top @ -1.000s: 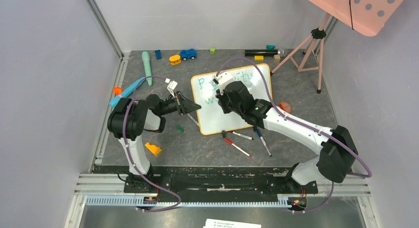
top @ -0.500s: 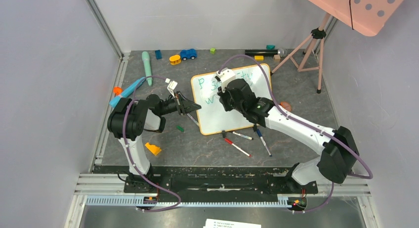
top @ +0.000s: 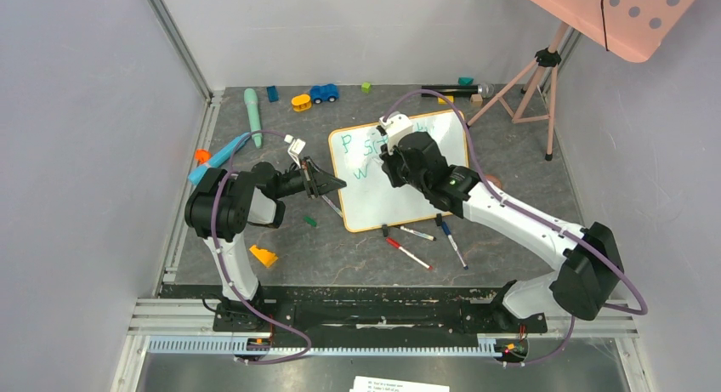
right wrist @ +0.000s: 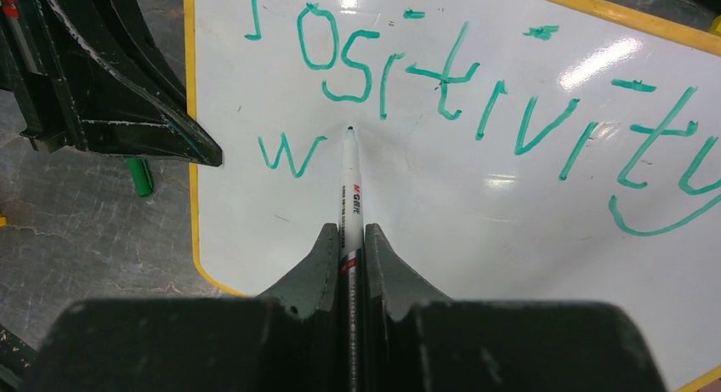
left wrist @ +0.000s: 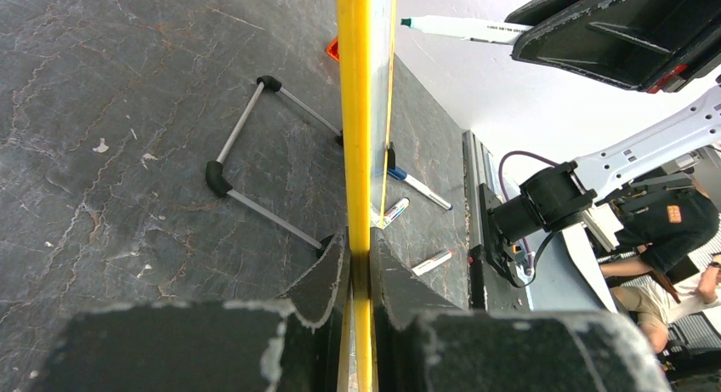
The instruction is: Write a sentence on the whiteboard
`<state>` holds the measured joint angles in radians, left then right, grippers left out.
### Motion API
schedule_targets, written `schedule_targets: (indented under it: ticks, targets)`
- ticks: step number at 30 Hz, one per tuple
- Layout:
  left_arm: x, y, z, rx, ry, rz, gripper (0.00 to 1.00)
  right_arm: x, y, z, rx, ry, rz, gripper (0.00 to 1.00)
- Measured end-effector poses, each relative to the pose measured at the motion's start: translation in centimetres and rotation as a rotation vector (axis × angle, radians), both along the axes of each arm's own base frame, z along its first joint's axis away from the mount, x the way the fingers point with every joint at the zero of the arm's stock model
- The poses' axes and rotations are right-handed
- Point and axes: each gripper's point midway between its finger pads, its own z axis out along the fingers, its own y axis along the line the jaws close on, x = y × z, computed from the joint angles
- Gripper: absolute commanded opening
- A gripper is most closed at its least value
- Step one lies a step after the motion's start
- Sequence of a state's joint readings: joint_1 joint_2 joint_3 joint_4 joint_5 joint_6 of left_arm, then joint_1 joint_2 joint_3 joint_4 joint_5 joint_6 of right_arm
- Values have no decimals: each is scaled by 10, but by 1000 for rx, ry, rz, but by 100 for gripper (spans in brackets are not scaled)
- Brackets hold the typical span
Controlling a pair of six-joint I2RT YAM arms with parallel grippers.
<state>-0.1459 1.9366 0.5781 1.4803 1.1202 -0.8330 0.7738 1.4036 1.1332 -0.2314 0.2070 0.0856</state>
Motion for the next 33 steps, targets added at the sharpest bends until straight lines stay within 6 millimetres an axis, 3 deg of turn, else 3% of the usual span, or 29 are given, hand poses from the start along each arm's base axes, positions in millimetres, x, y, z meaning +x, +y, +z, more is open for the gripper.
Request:
schedule_targets:
  ticks: [10,33]
  targets:
    - [0,0,0,0,1,1,2,3,1,-12,-19,21,-2,0]
    - [0,0,0,0,1,2,2,3,3,-11,-1,28,-8,0]
